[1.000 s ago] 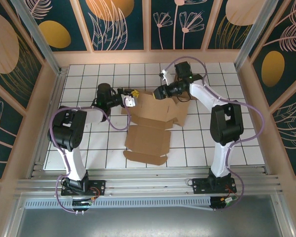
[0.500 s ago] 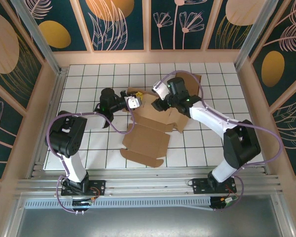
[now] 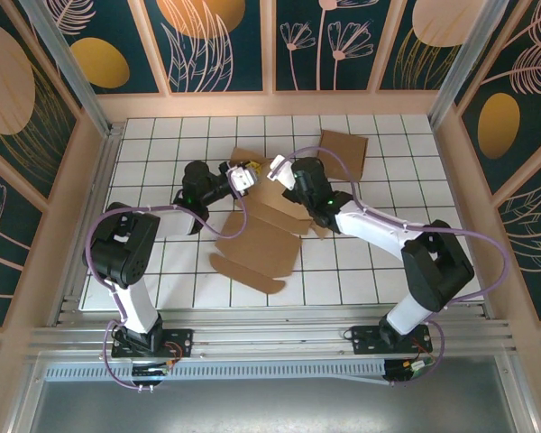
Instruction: Fold the paper box
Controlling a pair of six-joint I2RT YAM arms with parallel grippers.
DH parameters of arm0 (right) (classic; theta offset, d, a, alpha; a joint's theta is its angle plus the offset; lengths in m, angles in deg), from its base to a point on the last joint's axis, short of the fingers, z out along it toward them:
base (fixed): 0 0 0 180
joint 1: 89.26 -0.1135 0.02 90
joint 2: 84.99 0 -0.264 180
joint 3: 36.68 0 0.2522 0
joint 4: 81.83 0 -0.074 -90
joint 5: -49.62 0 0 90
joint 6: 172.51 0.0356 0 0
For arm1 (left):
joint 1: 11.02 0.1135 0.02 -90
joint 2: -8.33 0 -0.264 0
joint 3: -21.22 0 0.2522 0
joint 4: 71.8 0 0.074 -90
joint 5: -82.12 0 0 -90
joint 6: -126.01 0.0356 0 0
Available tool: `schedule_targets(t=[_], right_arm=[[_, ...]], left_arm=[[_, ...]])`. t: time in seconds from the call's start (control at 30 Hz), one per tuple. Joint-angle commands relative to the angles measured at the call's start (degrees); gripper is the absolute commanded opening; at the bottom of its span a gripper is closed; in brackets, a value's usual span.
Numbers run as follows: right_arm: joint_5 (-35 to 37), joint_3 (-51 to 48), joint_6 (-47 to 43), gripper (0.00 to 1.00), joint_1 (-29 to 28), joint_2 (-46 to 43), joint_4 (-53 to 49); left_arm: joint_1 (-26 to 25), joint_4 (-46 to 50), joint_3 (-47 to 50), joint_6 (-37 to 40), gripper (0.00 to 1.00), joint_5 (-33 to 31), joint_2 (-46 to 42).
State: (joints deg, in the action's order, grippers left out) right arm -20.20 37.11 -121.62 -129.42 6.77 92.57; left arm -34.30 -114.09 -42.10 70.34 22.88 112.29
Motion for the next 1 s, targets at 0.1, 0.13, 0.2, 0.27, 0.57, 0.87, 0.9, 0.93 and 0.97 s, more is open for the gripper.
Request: schedule_targets(t=[0.1, 0.13, 0.2, 0.27, 0.57, 0.87, 0.9, 0.93, 0.97], right_arm=[[7.64, 0.16, 0.05, 0.09, -2.61, 1.66, 10.79], [8.27, 0.11, -0.43, 0.09, -2.72, 1.9, 11.51], [9.5, 0.3, -1.56, 0.08, -2.73, 2.37, 12.31], [11.08, 0.23, -3.24, 0.08, -2.82, 2.7, 13.45], [13.44, -2.17, -8.52, 0.08, -2.07, 2.09, 15.5], [13.17, -2.12, -9.95, 0.08, -1.41, 2.52, 14.68], [12.8, -1.7, -9.7, 0.08, -1.37, 2.59, 13.89], [12.59, -1.23, -9.21, 0.08, -1.39, 2.63, 12.96], [12.37, -0.77, -8.7, 0.09, -1.41, 2.71, 12.17]], left_arm=[[-5.02, -5.89, -2.68, -27.88, 0.0, -5.36, 2.7], [-5.42, -7.07, -2.48, -29.03, 0.0, -5.15, 3.33], [-5.8, -7.78, -2.4, -29.76, 0.01, -4.26, 4.16], [-5.94, -7.73, -2.14, -30.46, 0.04, -4.71, 4.11], [-5.25, 18.4, -1.4, -34.36, 0.39, -20.04, -10.96], [3.89, 35.54, 1.78, -41.09, 0.43, -16.17, -12.71], [4.94, 37.77, 0.41, -40.96, 0.43, -12.83, -11.06], [5.64, 39.47, -1.13, -40.98, 0.44, -9.49, -9.14], [6.17, 40.01, -2.18, -41.13, 0.44, -7.49, -7.7]])
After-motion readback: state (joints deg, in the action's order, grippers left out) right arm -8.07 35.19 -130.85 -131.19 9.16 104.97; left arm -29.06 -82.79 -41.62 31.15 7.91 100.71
